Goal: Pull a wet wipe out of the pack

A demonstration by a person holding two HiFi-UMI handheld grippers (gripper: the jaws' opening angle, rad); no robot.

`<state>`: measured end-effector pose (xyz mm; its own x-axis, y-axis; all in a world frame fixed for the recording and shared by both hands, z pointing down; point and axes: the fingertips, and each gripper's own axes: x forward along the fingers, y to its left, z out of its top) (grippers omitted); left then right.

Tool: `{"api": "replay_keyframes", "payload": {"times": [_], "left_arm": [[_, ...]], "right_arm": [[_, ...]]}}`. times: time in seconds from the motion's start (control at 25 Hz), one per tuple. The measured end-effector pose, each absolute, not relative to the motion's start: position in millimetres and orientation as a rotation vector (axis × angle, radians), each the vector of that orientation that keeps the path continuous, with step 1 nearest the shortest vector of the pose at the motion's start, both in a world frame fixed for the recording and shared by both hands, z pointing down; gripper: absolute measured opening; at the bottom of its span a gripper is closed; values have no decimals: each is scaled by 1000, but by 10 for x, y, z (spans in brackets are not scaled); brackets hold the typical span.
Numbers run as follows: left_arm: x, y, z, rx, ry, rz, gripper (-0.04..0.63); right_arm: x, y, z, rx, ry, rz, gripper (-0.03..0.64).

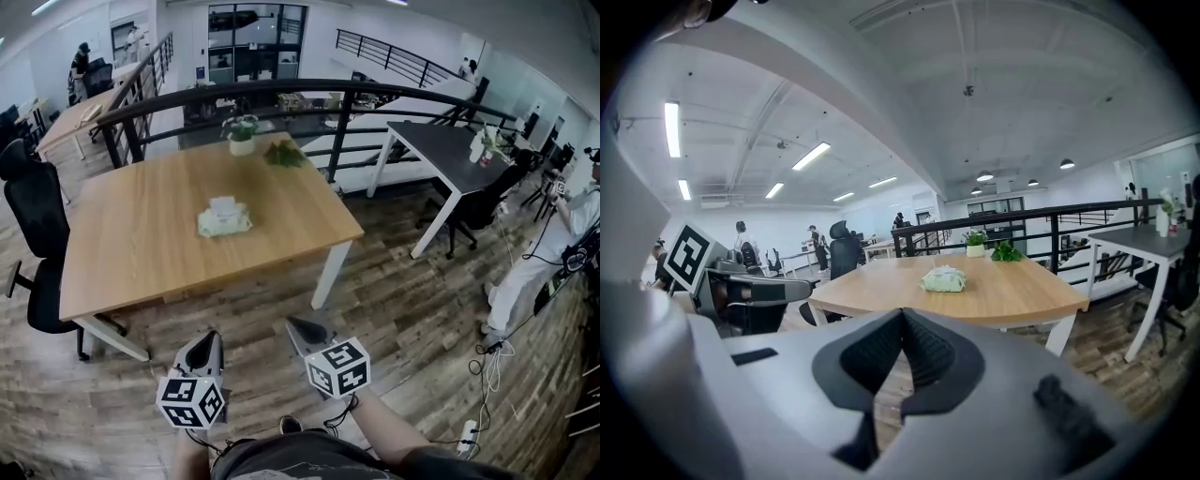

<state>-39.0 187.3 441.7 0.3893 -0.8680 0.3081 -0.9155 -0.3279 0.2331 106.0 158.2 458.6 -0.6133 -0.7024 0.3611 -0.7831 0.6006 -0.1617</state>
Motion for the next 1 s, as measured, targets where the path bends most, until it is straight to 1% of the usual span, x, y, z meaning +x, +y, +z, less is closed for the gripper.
{"api": "replay_keyframes", "payload": {"times": [0.2, 0.56, 1.0], "left_arm": [[-385, 1801, 4444, 2250, -1570, 156, 12], [-401, 1465, 4459, 2186, -1615, 125, 12], [-631, 555, 4574, 2209, -1543, 124, 12]], "right_arm": [[1148, 1491, 4599, 1226, -2640, 541, 23], [1297, 1216, 4748, 1208, -2633, 586, 23], [1158, 456, 4946, 1276, -2556, 615, 24]]}}
